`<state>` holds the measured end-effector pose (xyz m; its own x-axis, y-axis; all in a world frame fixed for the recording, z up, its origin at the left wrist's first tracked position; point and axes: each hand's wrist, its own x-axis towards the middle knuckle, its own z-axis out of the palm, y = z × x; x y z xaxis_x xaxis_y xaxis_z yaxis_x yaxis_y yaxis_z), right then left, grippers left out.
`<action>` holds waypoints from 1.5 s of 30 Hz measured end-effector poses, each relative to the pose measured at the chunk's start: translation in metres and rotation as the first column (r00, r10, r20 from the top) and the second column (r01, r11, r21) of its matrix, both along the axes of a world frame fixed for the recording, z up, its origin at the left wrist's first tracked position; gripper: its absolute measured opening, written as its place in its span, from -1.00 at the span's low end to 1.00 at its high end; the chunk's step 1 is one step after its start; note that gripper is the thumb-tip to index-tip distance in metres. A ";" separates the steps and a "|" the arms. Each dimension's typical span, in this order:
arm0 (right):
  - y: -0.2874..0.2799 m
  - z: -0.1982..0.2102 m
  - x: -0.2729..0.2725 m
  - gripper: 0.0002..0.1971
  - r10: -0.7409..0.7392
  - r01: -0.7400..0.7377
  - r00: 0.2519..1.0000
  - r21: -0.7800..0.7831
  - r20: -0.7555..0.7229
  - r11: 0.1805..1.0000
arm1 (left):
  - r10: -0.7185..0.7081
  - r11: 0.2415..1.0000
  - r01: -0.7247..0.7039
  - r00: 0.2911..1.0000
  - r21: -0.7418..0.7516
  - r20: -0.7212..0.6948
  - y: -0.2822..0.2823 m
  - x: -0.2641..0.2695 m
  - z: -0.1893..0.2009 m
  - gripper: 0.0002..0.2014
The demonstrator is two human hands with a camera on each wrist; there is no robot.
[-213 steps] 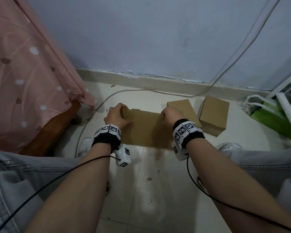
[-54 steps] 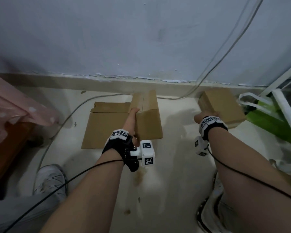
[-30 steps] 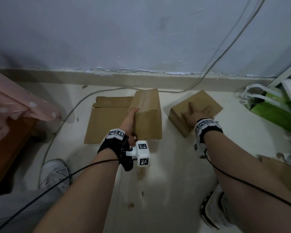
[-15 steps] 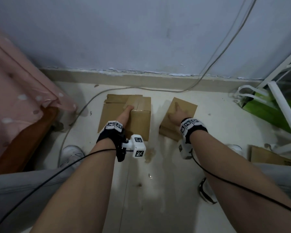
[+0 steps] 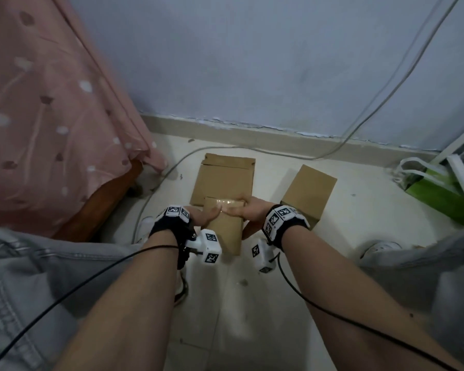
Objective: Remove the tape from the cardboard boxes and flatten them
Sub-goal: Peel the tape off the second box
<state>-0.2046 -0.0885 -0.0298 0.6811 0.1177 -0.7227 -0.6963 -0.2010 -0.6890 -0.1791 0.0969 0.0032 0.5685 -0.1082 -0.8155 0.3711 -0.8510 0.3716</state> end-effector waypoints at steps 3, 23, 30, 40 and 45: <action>0.006 -0.025 -0.014 -0.13 -0.060 0.061 0.998 0.046 -0.035 0.997 | 0.149 0.989 -0.150 0.988 0.006 0.028 0.022 0.015 -0.067 0.12; 0.015 -0.024 0.007 -0.40 0.212 -0.029 0.942 -0.569 0.259 0.822 | 0.378 0.913 -0.340 0.913 -0.225 0.152 0.019 0.014 -0.090 -0.07; 0.026 -0.025 0.008 -0.39 0.228 0.015 0.919 -0.606 0.322 0.796 | 0.300 0.951 -0.280 0.937 -0.132 0.178 0.021 0.019 -0.089 -0.21; 0.034 -0.024 0.015 -0.53 0.243 0.023 0.921 -0.667 0.303 0.744 | 0.198 0.980 -0.195 0.977 -0.048 0.077 0.017 0.033 -0.084 -0.19; 0.040 -0.024 0.015 -0.73 0.274 0.015 0.915 -0.705 0.296 0.710 | 0.155 0.988 -0.156 0.983 -0.002 0.095 0.011 0.032 -0.083 -0.23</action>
<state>-0.1901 -0.0489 -0.0538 0.9162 -0.1993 -0.3477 -0.3629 -0.7807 -0.5088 -0.1471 0.1078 -0.0800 0.6525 -0.0083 -0.7578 0.4624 -0.7878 0.4068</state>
